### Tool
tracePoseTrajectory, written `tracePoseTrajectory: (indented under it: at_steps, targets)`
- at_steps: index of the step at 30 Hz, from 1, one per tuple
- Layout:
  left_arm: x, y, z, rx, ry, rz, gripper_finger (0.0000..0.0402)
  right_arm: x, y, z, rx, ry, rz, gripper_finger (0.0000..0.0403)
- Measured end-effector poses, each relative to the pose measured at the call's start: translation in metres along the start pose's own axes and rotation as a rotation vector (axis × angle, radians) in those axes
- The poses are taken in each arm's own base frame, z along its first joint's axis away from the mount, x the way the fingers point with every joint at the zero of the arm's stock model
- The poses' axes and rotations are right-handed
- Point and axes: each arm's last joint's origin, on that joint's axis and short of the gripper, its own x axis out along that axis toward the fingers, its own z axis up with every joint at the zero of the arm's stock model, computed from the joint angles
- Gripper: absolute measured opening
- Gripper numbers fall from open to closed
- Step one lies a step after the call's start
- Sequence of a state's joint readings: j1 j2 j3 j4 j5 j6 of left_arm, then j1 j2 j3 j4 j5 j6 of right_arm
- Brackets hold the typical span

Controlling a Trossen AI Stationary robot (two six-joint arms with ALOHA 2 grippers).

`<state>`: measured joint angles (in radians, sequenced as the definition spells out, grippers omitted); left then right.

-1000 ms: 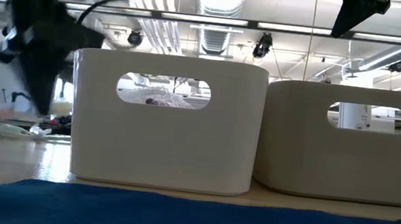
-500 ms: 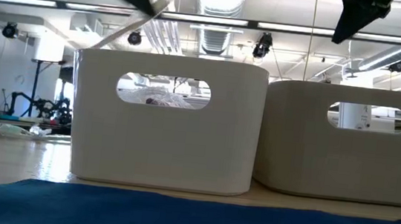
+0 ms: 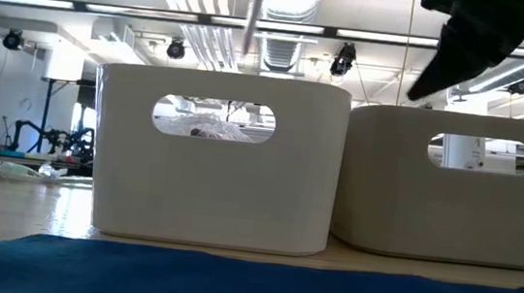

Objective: Pick & Place Toothbrushes
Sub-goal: Put the orange toothbrush into the black bin

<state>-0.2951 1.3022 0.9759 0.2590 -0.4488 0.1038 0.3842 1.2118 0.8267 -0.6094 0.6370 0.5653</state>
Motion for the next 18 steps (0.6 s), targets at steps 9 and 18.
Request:
tracePoseTrajectory:
  at_steps: [9,18]
  targets:
    - [-0.009,-0.001,-0.036,0.047,-0.273,-0.160,0.0007,0.013,0.022,-0.001,-0.031,-0.429,0.211,0.0161]
    - [-0.011,0.004,-0.042,0.090,-0.335,-0.218,0.0007,0.011,0.022,0.001,0.061,-0.590,0.297,0.0190]
